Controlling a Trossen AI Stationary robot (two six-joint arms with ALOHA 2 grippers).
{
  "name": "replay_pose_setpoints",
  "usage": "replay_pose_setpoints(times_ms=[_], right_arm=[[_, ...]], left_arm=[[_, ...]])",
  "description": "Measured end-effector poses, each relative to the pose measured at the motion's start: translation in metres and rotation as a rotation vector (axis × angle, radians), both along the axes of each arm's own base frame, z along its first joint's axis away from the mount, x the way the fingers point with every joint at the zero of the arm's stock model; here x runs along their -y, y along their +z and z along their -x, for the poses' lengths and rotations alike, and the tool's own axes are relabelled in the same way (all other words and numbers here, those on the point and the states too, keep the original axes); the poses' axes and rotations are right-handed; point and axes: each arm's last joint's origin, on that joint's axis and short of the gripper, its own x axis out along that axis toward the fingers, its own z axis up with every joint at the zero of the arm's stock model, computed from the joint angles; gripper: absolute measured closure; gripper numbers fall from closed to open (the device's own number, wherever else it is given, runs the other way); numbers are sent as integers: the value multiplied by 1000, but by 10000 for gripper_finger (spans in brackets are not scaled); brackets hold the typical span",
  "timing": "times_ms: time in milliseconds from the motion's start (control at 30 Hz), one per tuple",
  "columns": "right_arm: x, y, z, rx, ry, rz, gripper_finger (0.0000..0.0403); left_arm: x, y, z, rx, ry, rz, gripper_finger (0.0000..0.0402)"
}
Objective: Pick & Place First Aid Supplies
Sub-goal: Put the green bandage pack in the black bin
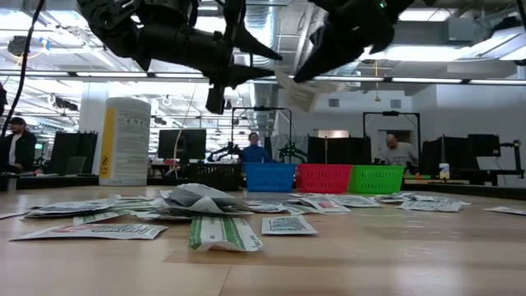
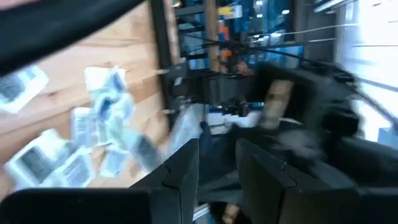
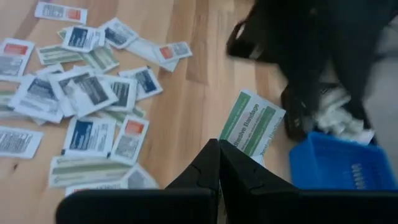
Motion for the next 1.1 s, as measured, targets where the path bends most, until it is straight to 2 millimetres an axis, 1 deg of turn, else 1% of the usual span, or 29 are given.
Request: replay_pose_setpoints(times_ms=[133,267,500,633,733,1100], right_arm=[[-3,6,-8,-26,1,58,403],[1,12,-10,-37,-3,67,403],[3,13,-8,-39,-7,66,403],[-7,12,-6,-52,9,65,403],[-10,12,-5,-54,0,94,403],[-6,13,-5,-50,-24,115,403]], left_arm=[[0,-3,-1,-4,5,13,294],[0,-3,-1,-4,2,2,294],[0,-3,-1,-4,0,-3,294],[0,-3,-1,-4,-18,-2,294],[0,-3,-1,-5,-20,-7,294],[3,-3,-1,-12,-50,-18,294]])
